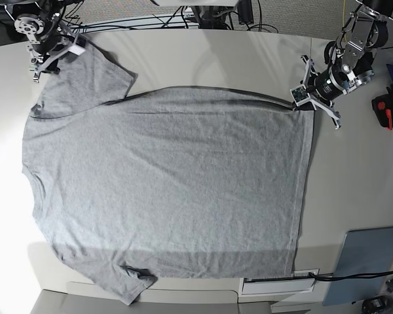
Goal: Fold the T-shirt properly
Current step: 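Pinch the shirt edge corners with both grippers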
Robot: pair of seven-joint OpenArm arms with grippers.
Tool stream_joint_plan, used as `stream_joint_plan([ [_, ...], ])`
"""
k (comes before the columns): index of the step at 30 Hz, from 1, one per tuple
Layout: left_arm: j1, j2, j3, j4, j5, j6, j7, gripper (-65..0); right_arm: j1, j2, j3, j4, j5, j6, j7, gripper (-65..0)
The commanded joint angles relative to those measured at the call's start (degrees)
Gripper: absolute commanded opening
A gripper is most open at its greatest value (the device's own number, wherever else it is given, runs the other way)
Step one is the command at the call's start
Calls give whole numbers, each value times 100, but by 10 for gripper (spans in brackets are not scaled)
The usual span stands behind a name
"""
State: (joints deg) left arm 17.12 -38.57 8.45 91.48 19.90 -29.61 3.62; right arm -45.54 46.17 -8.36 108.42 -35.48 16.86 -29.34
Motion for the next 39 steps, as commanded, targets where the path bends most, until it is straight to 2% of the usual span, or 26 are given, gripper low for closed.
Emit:
stream_joint_plan([
  [1,98,-35,48,-125,243,-282,553,-650,39,63,-66,57,-33,20,-57,-362],
  [8,98,-37,48,-127,245,-284,579,-650,564,0,-743,-402,-271,66,-396,-362],
  [14,98,-35,48,-125,243,-284,577,-650,813,-2,-931,-691,-234,0,-319,-362],
  [17,96,-37,48,-127,243,-284,577,-650,929,-52,-933,-691,63,2,-289,-362],
  [24,96,-37,48,-125,240,-284,577,-650,1217,-433,-935,-686,739,20,-146,-362],
  [29,96,-35,48,-127,240,-282,575,-650,1220,-444,-1034,-621,765,181,-118,-362],
  [34,98,-35,48,-125,240,-282,575,-650,1241,-463,-1368,-525,761,177,-140,-362],
  [39,96,-35,48,-127,240,-284,573,-650,1257,-566,-1370,-525,763,177,-168,-362],
])
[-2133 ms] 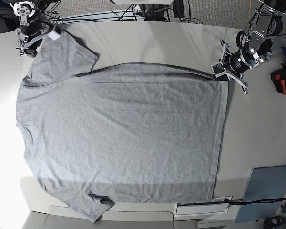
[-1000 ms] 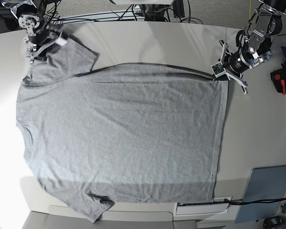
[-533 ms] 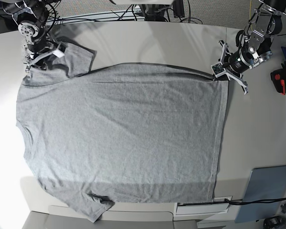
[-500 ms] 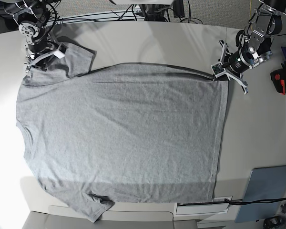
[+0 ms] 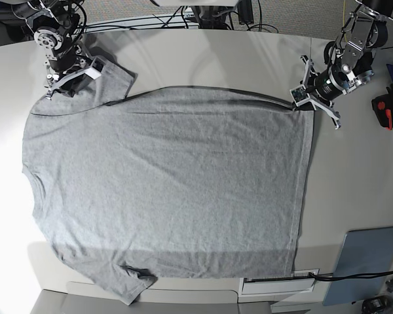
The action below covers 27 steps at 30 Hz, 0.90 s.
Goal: Fold the T-shirt properly
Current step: 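Pinch the shirt edge corners with both grippers, then lift the gripped edge and fold it across the shirt body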
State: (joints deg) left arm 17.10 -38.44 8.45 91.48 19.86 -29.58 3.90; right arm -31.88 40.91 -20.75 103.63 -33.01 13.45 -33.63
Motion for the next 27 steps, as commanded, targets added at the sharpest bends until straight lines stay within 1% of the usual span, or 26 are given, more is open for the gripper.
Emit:
stream_joint_plan([
  [1,98,-48,48,-127,245,-284,544,-650,-87,-44,-131,-46,516,518,258,-362],
  [3,101,-48,48,-127,245,-284,546,-650,-31,-44,-131,-46,516,518,258,-367],
  [4,101,-48,48,-127,245,-286,546,-650,17,-44,-131,-46,516,518,258,-392],
  [6,98,-48,48,-127,245,-286,544,-650,118,-44,-133,-46,511,516,258,-482],
  [8,101,-48,48,-127,245,-284,542,-650,221,-44,-131,-46,501,496,254,-593],
  [9,101,-48,48,-127,245,-284,516,-650,256,-44,-131,-46,490,459,232,-632],
  [10,101,-50,48,-127,247,-286,505,-650,286,-42,-133,-44,466,367,173,-650],
  [12,103,-68,48,-125,245,-289,507,-650,299,-39,-133,-2,470,142,-131,-650],
  [14,136,-129,46,-118,238,-289,507,-650,245,-7,-133,168,470,125,-503,-650],
  [16,238,-249,37,-9,238,-291,507,-650,72,103,-131,442,470,105,-660,-650],
  [18,396,-422,37,203,234,-284,520,-650,-166,262,-131,750,459,11,-704,-650],
  [19,487,-511,37,332,210,-282,581,-650,-297,334,-127,903,409,-42,-748,-650],
  [21,684,-656,37,588,-90,-249,898,-650,-590,415,-127,1167,229,-98,-881,-650],
  [23,866,-756,37,802,-393,-101,1180,-650,-887,452,-127,1375,87,-153,-909,-650],
  [25,1056,-857,37,1001,-494,20,1351,-650,-1167,450,-127,1541,-107,-227,-960,-650],
  [27,1261,-964,26,1174,-514,17,1453,-650,-1423,450,-127,1676,-297,-302,-1038,-650],
])
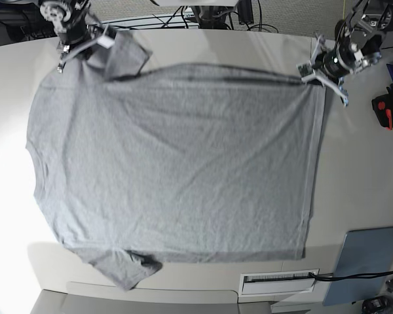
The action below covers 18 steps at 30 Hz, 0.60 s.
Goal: Fold the T-shirt properly
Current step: 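Lift the gripped edge and fold it across the shirt body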
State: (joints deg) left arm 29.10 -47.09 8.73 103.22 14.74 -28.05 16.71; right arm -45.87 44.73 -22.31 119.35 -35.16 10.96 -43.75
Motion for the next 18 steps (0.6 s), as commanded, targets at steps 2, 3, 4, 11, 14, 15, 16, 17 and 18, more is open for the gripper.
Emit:
stream_joint_plan([
  [2,271,-232,-2,146,0,-136,199,-650,-256,68,28,223,-210,-96,-68,-650],
  [3,374,-293,-2,212,0,-138,203,-650,-354,68,28,271,-245,-136,-70,-650],
  [4,472,-343,-2,271,-2,-138,245,-650,-448,66,28,315,-258,-181,-81,-650],
  [11,916,-376,-2,549,-2,-140,505,-650,-920,66,28,407,-566,-306,-175,-650],
  [14,914,-387,-13,599,0,-133,586,-650,-968,66,28,409,-664,-348,-212,-650],
  [15,914,-411,-42,614,-11,-140,581,-650,-966,66,28,409,-750,-463,-227,-650],
  [16,914,-435,-74,632,-9,-136,581,-650,-964,66,28,409,-876,-660,-225,-650],
  [17,911,-439,-138,643,-11,-142,581,-650,-946,66,28,409,-1010,-828,-227,-650],
  [18,909,-433,-229,647,-28,-149,577,-650,-920,66,28,409,-1119,-960,-223,-650],
])
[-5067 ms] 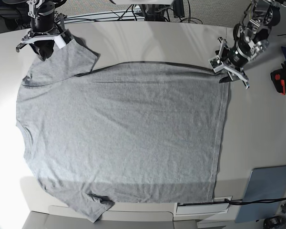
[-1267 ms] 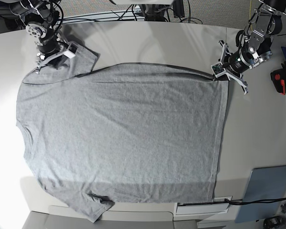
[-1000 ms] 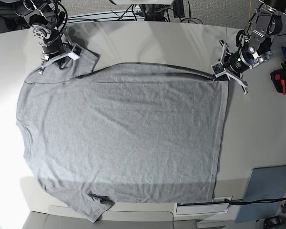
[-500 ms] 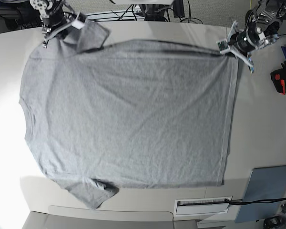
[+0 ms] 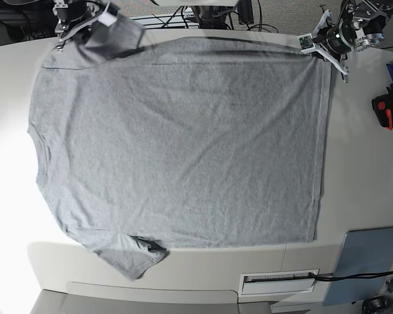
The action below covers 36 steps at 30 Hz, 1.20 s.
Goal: Fold the T-shirt properly
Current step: 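Lift the gripped edge and fold it across the shirt body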
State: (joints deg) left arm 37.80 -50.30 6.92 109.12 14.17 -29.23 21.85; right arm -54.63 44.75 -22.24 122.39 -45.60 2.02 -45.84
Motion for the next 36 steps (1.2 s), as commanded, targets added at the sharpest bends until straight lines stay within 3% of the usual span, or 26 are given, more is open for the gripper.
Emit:
stream_joint_plan([
  [1,37,-114,-153,61,-59,-39,63,-650,2,63,22,105,-142,-149,-4,-650],
  [8,26,-76,-1001,61,-739,-7,-87,-650,739,-39,74,94,131,-188,31,-650],
  [12,-42,-11,-1283,61,-848,481,-87,-650,1174,-293,361,92,498,-186,210,-650],
  [21,-776,673,-1316,-195,-846,328,-382,-650,1969,-330,472,39,1056,-28,450,-650],
  [29,-1333,772,-1307,-439,-1211,328,-385,-650,2693,-328,431,-402,1388,61,734,-650],
  [36,-1773,984,-1307,-940,-1292,308,-382,-650,3644,-317,-407,-914,1515,203,713,-650],
])
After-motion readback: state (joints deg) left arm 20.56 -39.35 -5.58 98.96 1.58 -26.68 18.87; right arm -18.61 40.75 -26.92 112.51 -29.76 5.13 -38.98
